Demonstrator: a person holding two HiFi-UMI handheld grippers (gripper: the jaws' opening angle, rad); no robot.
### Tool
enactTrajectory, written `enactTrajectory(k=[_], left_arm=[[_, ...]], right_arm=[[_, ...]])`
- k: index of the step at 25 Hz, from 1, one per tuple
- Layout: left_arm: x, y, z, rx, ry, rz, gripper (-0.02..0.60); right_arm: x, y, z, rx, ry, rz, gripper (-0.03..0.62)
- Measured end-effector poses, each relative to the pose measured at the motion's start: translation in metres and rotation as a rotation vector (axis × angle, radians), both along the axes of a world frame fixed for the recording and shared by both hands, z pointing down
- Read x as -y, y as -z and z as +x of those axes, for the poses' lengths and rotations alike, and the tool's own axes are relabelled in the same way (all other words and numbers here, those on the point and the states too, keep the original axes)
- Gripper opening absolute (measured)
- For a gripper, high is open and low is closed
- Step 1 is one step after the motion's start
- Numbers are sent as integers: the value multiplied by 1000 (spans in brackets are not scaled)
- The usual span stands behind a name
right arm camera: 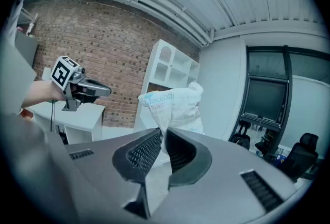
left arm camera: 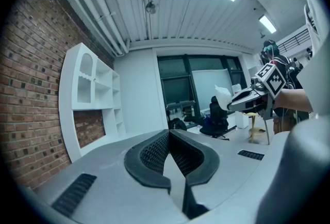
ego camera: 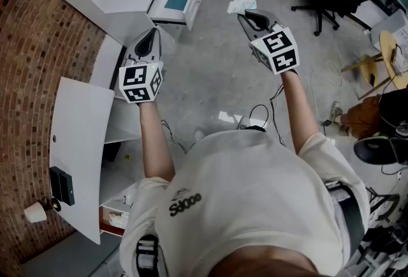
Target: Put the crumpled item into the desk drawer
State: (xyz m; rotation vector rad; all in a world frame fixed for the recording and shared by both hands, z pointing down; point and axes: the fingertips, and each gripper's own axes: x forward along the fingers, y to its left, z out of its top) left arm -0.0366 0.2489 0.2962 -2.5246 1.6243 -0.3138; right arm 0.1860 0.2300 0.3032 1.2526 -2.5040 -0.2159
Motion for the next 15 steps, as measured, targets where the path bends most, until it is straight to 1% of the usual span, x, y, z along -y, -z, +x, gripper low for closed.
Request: enactTrajectory(k=[4,9,15], left_arm=[[12,-4,13,5,6,-4,18],[30,-5,33,12,30,-7,18],[47,-9,60,1,82,-12,18]], right_arm=[[15,-3,14,14,7,-2,35],[40,0,34,70,40,-5,35],[69,-3,64,72,70,-3,35]])
